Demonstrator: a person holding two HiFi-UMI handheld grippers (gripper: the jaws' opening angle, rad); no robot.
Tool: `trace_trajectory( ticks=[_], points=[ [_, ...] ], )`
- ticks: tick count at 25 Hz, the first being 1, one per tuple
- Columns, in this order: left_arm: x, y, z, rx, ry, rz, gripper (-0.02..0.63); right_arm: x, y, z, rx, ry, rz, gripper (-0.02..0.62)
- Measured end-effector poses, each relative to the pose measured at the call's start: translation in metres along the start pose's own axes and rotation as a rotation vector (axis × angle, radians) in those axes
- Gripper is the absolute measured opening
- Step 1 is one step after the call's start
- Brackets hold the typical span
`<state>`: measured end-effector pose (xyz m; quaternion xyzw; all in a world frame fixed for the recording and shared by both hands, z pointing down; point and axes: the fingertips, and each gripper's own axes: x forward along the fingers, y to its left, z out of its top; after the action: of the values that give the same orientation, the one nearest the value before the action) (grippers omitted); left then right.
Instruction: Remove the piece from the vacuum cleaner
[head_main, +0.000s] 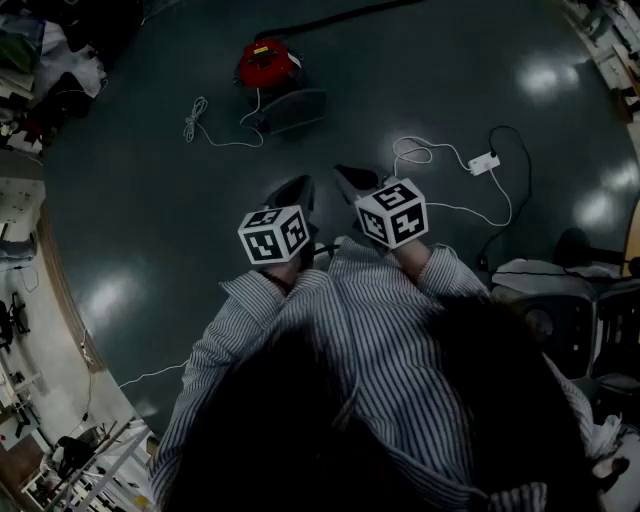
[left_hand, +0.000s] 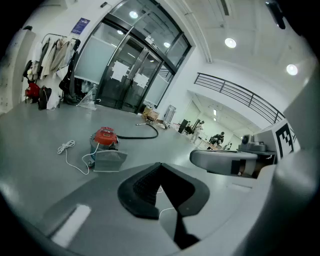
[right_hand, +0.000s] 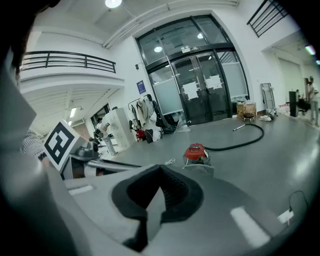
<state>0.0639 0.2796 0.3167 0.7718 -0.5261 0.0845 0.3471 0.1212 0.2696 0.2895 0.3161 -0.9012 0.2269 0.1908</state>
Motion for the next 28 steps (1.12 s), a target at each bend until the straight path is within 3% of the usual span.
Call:
trace_trajectory(
  ticks=[15,20,28],
  points=[
    [0.010,0.013,0.012,-0.030,-0.011,-0.006,0.006,0.017,-0.002,0.001,-0.016,0.050,0.011,0.000],
    [0.016,0.005,0.015,-0.083,-0.034,-0.071,0.006,0.018,-0.013,0.005,0.014,0.028,0.001,0.002],
    [0.030,0.001,0.014,-0.099,-0.043,-0.048,0.006,0.016,-0.032,0.012,0.029,0.012,0.011,0.002]
  ],
)
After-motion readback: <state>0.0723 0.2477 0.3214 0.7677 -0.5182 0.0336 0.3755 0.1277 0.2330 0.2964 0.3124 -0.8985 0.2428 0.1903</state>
